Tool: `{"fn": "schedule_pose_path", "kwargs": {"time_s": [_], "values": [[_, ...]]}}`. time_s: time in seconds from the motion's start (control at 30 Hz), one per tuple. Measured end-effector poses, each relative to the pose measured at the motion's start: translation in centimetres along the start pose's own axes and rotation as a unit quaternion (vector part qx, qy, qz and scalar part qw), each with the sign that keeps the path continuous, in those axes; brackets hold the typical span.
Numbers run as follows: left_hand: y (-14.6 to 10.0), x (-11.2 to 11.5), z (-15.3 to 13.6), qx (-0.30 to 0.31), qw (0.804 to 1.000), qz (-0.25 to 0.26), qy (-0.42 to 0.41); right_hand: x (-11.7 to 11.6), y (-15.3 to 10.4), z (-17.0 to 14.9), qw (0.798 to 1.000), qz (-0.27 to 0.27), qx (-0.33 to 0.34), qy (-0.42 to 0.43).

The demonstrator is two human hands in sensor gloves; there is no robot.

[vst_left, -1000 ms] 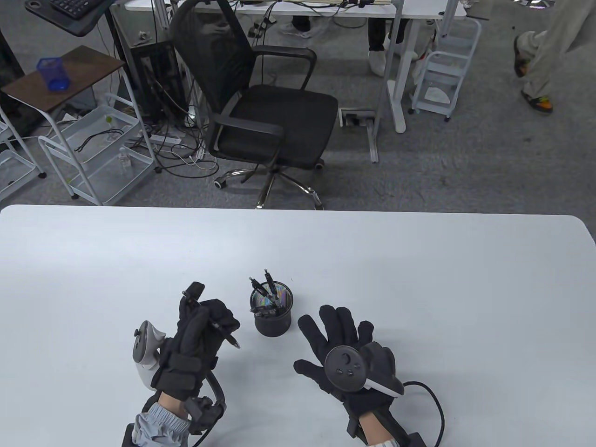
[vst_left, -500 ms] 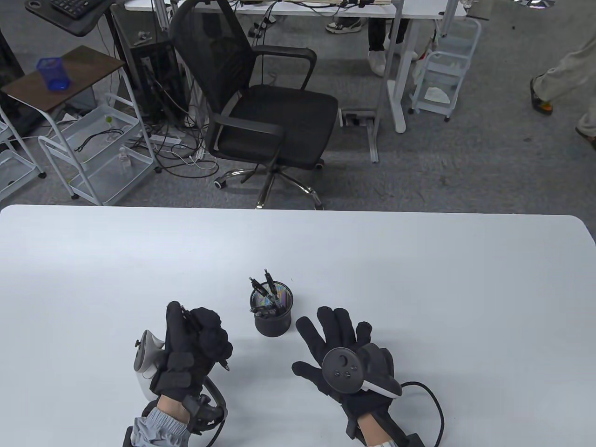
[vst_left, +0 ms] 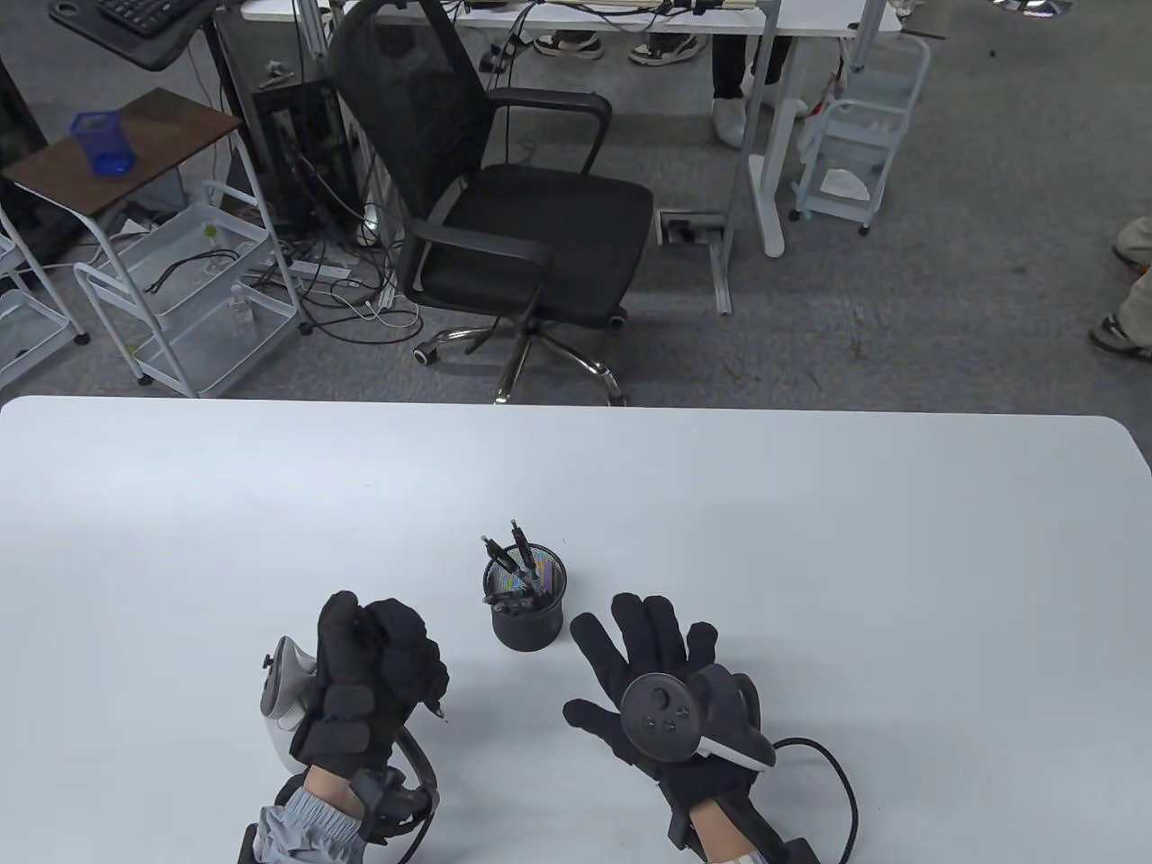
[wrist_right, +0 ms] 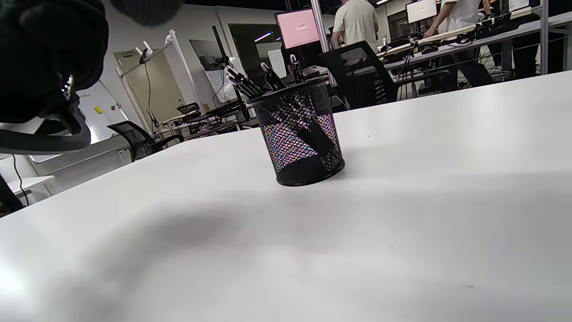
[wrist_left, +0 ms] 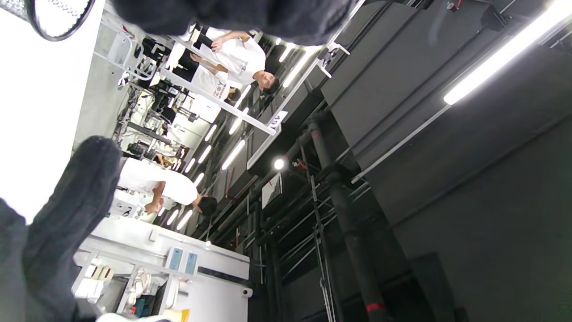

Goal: Press to open click pens

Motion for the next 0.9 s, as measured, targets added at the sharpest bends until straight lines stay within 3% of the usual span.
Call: {"fn": "schedule_pose_path", "kwargs": {"time_s": [0.5, 0.7, 0.77, 0.9], "values": [[0.1, 0.1, 0.0, -0.003, 0.999, -0.006, 0.037, 0.0, 0.0, 0.0, 1.0, 0.001, 0.0, 0.002], [0.4, 0.8, 0.9, -0.01, 0.991, -0.038, 0.13, 0.1, 0.0, -0.1, 1.0, 0.002, -0.001, 0.002], [0.5, 0.9, 1.2, -0.027, 0.985, -0.024, 0.168, 0.1, 0.0, -0.1, 1.0, 0.001, -0.001, 0.002], [0.7, 0.6, 2.2, -0.041, 0.949, 0.02, 0.312, 0.2, -0.1, -0.2, 1.0, 0.0, -0.002, 0.003]]}}
Point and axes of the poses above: the tracker on the back of each hand, its own z axis roughly to the thumb side, its own y axis roughly from the wrist to the fingertips, x = y × z, the point moved 3 cm from there along y, roughly from the wrist to the fingertips, and after that the axes turned 8 degrees about x, right-handed, at the moved point
